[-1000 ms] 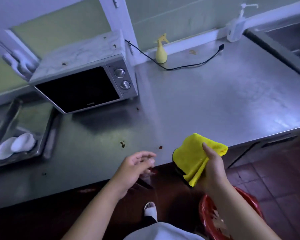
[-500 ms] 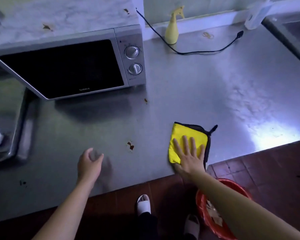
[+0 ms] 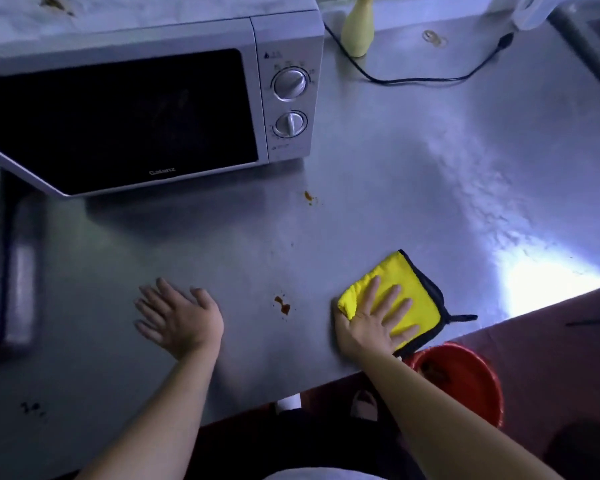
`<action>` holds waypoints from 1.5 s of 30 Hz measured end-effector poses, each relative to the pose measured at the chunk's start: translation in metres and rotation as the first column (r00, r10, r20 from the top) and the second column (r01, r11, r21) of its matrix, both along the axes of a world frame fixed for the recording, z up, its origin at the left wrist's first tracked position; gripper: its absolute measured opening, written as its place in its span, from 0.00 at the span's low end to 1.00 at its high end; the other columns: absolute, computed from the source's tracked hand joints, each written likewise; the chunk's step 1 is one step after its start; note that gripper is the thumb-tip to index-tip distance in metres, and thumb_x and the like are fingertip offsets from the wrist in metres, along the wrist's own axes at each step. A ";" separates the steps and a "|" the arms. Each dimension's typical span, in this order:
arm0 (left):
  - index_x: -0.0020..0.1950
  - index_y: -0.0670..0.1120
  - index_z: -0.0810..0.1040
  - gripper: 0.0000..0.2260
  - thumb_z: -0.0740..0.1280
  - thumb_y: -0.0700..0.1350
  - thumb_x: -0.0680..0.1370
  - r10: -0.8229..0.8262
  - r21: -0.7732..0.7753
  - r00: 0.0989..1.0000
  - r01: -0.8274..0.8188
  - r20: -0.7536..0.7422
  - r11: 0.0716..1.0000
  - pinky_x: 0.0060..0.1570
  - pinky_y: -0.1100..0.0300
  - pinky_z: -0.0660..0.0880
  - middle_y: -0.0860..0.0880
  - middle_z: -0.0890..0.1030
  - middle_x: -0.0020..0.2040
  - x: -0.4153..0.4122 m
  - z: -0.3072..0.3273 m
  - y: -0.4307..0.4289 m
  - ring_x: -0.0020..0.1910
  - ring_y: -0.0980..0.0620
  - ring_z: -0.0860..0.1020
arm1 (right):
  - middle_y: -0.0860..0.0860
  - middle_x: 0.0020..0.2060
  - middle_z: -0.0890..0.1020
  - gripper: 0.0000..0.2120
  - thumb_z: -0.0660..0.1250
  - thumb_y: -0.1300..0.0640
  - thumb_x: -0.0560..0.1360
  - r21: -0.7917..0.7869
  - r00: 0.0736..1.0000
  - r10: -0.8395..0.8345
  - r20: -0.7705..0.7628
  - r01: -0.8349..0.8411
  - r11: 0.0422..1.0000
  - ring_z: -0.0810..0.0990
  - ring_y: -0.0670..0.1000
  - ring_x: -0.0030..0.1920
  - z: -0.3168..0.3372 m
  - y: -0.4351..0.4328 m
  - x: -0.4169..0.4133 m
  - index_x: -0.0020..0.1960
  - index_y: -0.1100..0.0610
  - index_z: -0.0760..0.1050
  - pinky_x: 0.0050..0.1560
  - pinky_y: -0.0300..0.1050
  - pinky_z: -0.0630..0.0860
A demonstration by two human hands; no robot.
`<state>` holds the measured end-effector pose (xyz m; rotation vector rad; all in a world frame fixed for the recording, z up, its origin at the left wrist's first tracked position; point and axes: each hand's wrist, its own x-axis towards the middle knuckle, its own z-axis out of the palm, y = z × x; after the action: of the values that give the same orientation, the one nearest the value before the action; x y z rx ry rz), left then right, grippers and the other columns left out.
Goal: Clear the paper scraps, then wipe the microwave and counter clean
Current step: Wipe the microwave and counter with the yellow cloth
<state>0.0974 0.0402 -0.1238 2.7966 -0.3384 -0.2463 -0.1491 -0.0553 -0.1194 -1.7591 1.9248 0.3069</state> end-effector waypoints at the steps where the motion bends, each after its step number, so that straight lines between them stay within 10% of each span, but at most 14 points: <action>1: 0.77 0.41 0.63 0.32 0.54 0.54 0.75 -0.002 0.008 1.000 0.002 0.019 1.000 0.73 0.36 0.51 0.38 0.61 0.78 0.000 -0.001 0.000 0.77 0.37 0.58 | 0.56 0.76 0.26 0.44 0.49 0.31 0.76 -0.014 0.999 -0.041 0.007 0.041 0.999 0.23 0.64 0.74 -0.001 -0.006 0.008 0.73 0.44 0.19 0.64 0.72 0.24; 16: 0.75 0.42 0.64 0.28 0.57 0.52 0.77 0.024 0.072 0.974 -0.041 0.224 0.997 0.71 0.38 0.56 0.37 0.65 0.76 0.002 -0.015 -0.002 0.75 0.37 0.62 | 0.57 0.80 0.41 0.40 0.54 0.39 0.76 -0.268 0.965 0.250 -0.079 -0.262 0.927 0.36 0.65 0.78 -0.011 -0.169 0.097 0.80 0.45 0.36 0.72 0.73 0.35; 33: 0.75 0.41 0.66 0.30 0.55 0.54 0.75 0.033 0.076 0.978 -0.049 0.205 0.996 0.72 0.40 0.55 0.38 0.65 0.76 -0.001 -0.002 -0.007 0.76 0.38 0.62 | 0.51 0.78 0.31 0.39 0.48 0.34 0.78 -0.197 0.429 0.897 -0.110 -0.894 0.403 0.28 0.62 0.76 -0.001 -0.168 0.101 0.76 0.42 0.26 0.72 0.72 0.33; 45: 0.77 0.44 0.62 0.31 0.56 0.54 0.75 0.054 0.022 0.991 -0.057 0.120 0.998 0.75 0.40 0.50 0.41 0.61 0.79 -0.001 -0.001 -0.005 0.78 0.41 0.56 | 0.50 0.77 0.27 0.41 0.42 0.36 0.70 -0.080 0.467 0.880 -0.081 -0.883 0.462 0.24 0.59 0.75 0.011 -0.069 -0.009 0.76 0.43 0.24 0.71 0.68 0.27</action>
<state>0.0960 0.0353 -0.1250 2.8479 -0.2861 -0.0713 -0.1582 -0.1243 -0.1082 -2.7326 0.8259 0.5815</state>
